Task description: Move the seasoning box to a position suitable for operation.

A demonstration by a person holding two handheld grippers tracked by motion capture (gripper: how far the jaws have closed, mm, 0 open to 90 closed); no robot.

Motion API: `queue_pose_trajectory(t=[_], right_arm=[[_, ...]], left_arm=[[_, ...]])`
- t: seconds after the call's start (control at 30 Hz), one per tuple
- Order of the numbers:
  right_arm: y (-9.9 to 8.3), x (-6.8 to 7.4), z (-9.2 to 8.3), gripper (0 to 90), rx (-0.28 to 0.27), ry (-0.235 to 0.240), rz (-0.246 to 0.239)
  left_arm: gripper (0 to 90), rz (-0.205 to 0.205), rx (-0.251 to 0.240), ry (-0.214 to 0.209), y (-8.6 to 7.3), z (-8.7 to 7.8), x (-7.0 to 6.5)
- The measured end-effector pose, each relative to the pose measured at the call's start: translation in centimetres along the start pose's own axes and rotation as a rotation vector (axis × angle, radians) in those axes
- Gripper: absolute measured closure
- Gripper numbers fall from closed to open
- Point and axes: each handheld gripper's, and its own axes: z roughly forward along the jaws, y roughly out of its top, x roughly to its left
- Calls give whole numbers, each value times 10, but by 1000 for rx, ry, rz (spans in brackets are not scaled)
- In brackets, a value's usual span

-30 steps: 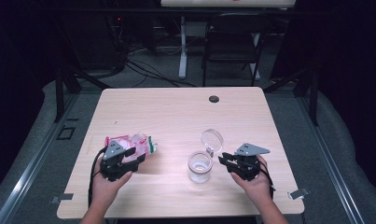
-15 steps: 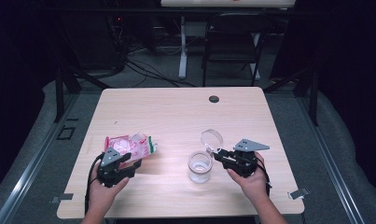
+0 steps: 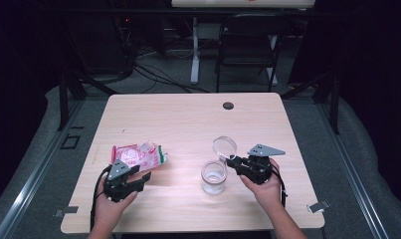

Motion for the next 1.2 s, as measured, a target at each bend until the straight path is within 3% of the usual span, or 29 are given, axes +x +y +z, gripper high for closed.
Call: queue_pose_trajectory(t=[0.17,0.2,0.33,0.47,0.7,0.83,0.9,0.97,1.07,1.2], right_arm=[[0,-2,1,742,2,4,0],[0,-2,1,706,6,4,-1],[-2,-1,-2,653,-4,16,2],[-7,-1,-7,638,-7,5,-1],[-15,-3,-24,619,-33,-14,2],[-20,-7,-30,615,-41,-28,12],[-20,-7,-31,612,-45,-30,15],[-23,-8,-33,604,-49,-40,13],[-24,-8,-35,604,-49,-43,10],[-25,-7,-35,604,-44,-48,-5]], left_arm=[[473,8,8,7,-1,3,0],[460,12,10,11,-1,5,-1],[436,49,17,19,0,9,-3],[409,101,19,55,3,18,-6],[408,157,63,88,6,34,-8],[407,213,87,140,5,46,-8],[407,214,85,148,5,49,-7],[406,242,95,193,4,54,-7],[406,272,110,223,3,58,-6],[408,272,113,241,3,62,-5]])
